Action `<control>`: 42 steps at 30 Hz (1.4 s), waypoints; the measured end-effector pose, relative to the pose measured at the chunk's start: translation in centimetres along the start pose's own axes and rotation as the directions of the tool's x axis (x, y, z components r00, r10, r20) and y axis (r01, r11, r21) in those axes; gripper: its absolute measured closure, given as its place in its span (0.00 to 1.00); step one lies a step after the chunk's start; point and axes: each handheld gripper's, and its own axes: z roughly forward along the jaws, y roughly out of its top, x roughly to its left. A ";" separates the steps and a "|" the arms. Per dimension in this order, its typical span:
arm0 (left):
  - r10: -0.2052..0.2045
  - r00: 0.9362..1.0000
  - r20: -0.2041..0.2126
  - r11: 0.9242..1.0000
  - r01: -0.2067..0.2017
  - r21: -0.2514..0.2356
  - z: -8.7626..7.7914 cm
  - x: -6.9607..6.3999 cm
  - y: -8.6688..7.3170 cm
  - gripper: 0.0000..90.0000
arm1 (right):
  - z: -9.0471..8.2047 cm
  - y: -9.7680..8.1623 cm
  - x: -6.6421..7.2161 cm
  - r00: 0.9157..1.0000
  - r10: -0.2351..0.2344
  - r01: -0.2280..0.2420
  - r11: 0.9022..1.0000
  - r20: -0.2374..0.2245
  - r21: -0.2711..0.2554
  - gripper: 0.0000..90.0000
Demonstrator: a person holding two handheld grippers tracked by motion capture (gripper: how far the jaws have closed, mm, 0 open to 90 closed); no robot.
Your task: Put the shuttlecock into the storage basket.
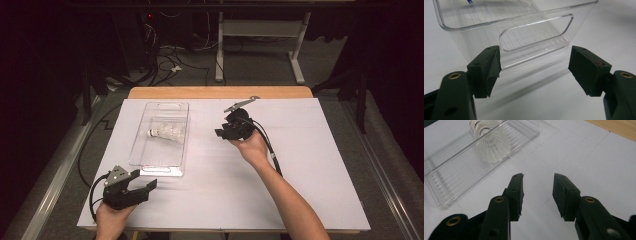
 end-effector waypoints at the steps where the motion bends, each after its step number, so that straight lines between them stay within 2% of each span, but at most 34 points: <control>1: 0.000 1.000 0.000 1.000 0.000 0.000 0.0 0.0 0.0 0.30 | -0.1 -0.1 0.0 1.000 0.002 -0.002 1.000 0.000 0.002 0.68; 42: -0.003 1.000 -0.001 1.000 0.003 -0.001 0.0 0.0 0.0 0.30 | -1.9 -3.4 -2.2 0.998 0.059 -0.059 0.998 0.020 -0.008 0.67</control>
